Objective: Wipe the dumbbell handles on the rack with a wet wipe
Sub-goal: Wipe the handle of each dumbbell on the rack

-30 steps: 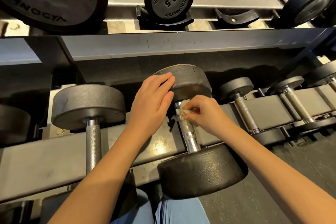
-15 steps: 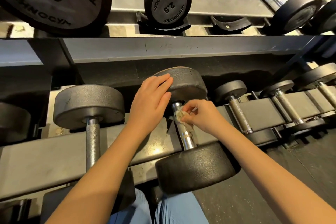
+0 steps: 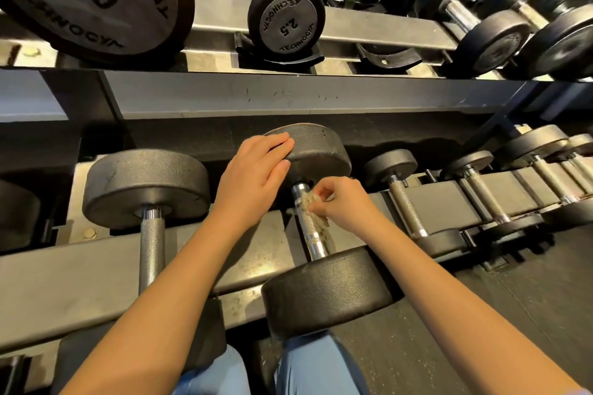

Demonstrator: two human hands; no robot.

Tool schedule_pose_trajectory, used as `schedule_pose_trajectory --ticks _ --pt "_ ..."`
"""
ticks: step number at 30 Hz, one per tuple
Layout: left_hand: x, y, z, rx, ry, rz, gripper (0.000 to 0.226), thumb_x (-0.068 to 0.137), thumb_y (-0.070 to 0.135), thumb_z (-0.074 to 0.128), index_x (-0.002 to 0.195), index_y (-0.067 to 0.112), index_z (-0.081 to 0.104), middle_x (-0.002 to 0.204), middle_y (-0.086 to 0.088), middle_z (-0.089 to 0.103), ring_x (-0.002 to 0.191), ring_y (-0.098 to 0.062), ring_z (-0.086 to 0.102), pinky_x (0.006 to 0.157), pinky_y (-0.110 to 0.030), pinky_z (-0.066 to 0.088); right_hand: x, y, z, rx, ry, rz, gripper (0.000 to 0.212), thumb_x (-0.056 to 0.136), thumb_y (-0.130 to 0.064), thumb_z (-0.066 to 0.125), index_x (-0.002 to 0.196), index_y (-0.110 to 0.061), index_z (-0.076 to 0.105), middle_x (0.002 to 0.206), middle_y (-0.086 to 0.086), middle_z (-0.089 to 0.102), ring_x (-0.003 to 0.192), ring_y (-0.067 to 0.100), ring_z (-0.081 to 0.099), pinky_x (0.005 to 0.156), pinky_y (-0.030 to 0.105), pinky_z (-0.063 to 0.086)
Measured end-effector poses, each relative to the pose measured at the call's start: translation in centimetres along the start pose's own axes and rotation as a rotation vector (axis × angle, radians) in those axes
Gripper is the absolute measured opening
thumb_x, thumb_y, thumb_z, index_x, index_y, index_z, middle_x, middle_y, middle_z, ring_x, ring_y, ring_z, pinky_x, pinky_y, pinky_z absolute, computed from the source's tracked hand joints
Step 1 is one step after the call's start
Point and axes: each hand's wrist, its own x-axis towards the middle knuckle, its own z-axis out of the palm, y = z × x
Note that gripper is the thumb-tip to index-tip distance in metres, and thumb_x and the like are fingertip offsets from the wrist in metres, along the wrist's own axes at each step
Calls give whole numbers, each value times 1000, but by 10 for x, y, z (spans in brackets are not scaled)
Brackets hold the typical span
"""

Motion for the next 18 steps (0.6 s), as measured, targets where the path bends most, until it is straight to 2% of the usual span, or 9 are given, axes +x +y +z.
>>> schedule_pose_trajectory --ticks 3,5,10,12,14,16,18 --pt "0 -1 -1 6 -19 0 40 101 25 41 140 20 46 143 8 45 131 -8 33 104 -22 25 1 2 2 49 18 24 14 83 -19 71 96 -18 66 88 -4 61 82 8 56 62 12 39" --pt "0 -2 -2 6 -31 1 41 101 28 39 140 21 45 144 8 44 132 -8 32 105 -23 24 0 2 1 33 -8 30 15 83 -19 71 97 -18 67 85 -5 60 76 5 54 59 11 37" --pt "-1 -2 -3 -11 -44 7 49 96 37 34 140 20 46 144 8 44 132 -9 33 106 -19 21 -8 -4 0 -75 -58 8 4 83 -18 69 83 -19 65 73 -6 57 68 8 52 54 15 34" --pt "-3 -2 -1 -8 -45 14 52 95 39 31 140 19 45 144 8 44 132 -9 33 106 -12 16 -12 -2 0 -72 -75 27 3 79 -17 70 79 -16 67 72 -5 59 68 9 53 55 18 39" --pt "-6 -3 1 -11 -43 13 51 96 37 32 141 19 44 145 8 42 133 -9 32 107 -6 11 -15 0 1 -20 -92 71 9 74 -20 74 73 -15 66 69 -3 60 65 10 54 60 27 46" --pt "-9 -2 2 -34 -44 1 49 97 34 34 143 19 41 147 10 38 134 -6 29 110 -7 9 -15 2 2 -4 -118 126 11 73 -21 74 69 -17 64 67 -5 60 63 11 55 63 31 49" --pt "-12 -1 4 -60 -36 -1 48 97 30 36 143 17 38 147 10 34 135 -7 27 113 -12 11 -15 3 5 -27 -146 149 13 74 -23 73 68 -21 62 65 -9 56 62 9 53 63 28 48"
